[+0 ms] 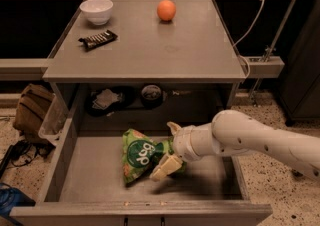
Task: Pick green rice chip bag from top drawer and place on counter
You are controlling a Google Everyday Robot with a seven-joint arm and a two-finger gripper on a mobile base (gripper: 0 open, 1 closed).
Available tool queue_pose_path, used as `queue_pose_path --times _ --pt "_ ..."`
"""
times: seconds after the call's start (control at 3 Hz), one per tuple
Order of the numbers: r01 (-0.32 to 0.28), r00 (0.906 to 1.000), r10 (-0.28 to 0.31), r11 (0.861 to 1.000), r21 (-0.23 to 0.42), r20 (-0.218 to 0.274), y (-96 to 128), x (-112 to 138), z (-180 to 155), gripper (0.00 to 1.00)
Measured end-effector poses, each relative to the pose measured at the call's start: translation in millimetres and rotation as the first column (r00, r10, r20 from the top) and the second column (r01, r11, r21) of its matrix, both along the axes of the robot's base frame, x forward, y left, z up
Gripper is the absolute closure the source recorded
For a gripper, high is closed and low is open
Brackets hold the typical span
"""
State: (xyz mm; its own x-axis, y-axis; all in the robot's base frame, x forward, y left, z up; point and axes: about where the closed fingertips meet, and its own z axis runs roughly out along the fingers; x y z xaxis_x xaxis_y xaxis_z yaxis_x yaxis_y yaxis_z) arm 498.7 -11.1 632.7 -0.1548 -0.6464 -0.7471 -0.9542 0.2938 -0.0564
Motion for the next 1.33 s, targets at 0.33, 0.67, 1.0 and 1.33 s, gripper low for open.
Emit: queue_pose_path --times 0.33,0.67,1.0,1.33 --pt "-0.001 1.0 0.001 1.0 0.0 0.0 0.3 -0.1 -0.2 0.22" --pt "-0.001 1.0 0.001 1.0 0.0 0.0 0.3 -0.1 -0.2 0.44" --pt "0.027 0.9985 -0.026 0.999 -0.03 0.047 -5.7 -5.6 29.3 0.67" --pt "0.034 0.9946 -0.023 0.994 -0.108 0.101 -1.0 -19.5 88.4 0.9"
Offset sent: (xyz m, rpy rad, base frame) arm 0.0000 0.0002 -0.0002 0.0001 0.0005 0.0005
